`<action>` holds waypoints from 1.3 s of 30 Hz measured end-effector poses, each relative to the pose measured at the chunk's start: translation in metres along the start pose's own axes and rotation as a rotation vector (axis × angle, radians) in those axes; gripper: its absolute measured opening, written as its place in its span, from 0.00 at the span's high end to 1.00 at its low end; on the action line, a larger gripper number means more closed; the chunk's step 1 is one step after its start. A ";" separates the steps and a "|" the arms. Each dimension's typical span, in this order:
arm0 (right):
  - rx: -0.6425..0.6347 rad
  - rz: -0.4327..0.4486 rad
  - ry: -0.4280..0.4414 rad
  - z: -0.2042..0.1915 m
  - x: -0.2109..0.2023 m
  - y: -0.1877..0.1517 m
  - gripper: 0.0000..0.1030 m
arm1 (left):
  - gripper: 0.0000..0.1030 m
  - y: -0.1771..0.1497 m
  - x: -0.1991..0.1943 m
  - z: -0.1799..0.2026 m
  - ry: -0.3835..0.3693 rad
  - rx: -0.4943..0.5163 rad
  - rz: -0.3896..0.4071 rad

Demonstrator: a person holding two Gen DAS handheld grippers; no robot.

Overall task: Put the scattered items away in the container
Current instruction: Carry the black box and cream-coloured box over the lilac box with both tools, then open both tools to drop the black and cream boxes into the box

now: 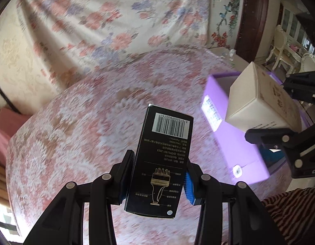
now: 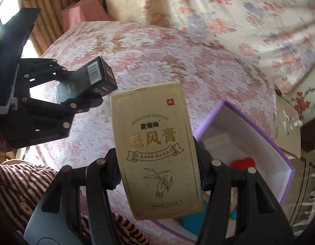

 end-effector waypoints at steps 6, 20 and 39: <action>0.101 -0.007 -0.037 0.058 -0.011 -0.037 0.43 | 0.57 0.025 0.010 0.053 -0.049 0.041 0.004; 0.426 -0.068 -0.080 0.172 -0.020 -0.138 0.43 | 0.57 0.050 0.044 0.158 -0.178 0.129 -0.060; 0.431 -0.116 -0.168 0.240 0.007 -0.148 0.43 | 0.57 0.091 0.120 0.214 -0.156 0.168 -0.159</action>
Point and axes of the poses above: each gripper's, at about its wrist camera, not at the fingertips, and x roughly the way its jaws point, z to its right, y to its top, the point moved 7 cm from there along x, roughly the way its jaws point
